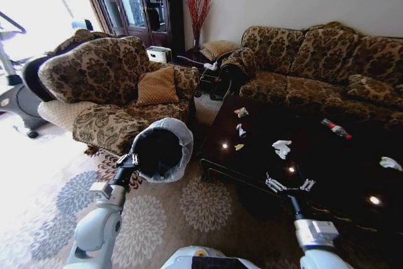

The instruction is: Move to the front of the table and place the trash on the table into the trash bin.

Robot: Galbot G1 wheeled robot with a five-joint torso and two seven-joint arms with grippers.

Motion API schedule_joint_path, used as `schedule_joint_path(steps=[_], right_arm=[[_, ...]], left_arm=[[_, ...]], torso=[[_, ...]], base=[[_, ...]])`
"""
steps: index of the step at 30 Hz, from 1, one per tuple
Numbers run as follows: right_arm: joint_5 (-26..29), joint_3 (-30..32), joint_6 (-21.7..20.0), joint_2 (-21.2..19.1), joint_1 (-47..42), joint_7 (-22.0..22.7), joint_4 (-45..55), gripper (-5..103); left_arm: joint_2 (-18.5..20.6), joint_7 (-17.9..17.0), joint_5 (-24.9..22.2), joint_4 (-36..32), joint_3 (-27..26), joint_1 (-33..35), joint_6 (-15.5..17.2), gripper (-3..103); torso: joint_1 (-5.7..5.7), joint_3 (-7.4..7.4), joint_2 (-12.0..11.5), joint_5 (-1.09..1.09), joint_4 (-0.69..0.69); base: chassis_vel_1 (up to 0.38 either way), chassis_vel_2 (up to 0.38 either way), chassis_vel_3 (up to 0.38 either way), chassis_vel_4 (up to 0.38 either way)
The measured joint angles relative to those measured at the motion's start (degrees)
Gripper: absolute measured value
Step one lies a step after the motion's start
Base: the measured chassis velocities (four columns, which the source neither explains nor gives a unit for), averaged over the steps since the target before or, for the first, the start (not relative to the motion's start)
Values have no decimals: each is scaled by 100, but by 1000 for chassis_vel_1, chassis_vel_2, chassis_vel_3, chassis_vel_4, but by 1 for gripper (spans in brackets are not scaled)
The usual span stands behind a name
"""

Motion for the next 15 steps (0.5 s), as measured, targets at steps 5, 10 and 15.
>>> schedule_joint_path(steps=[5,10,15], right_arm=[[11,-15,-4,1,14,7,-36,100],[17,-34,-114,-11,84,62,-133,100],[91,-38,-124,-29,146,102,-297,100]], left_arm=[[-6,13,0,25,35,-18,26,2],[-5,25,0,61,55,-63,46,2],[-2,32,-1,87,55,-80,52,2]], torso=[[0,0,0,-3,-1],[2,0,0,-3,-1],[9,3,-3,-2,0]], base=[[-339,326,321,-329],[-317,308,314,-316],[-123,151,93,-131]])
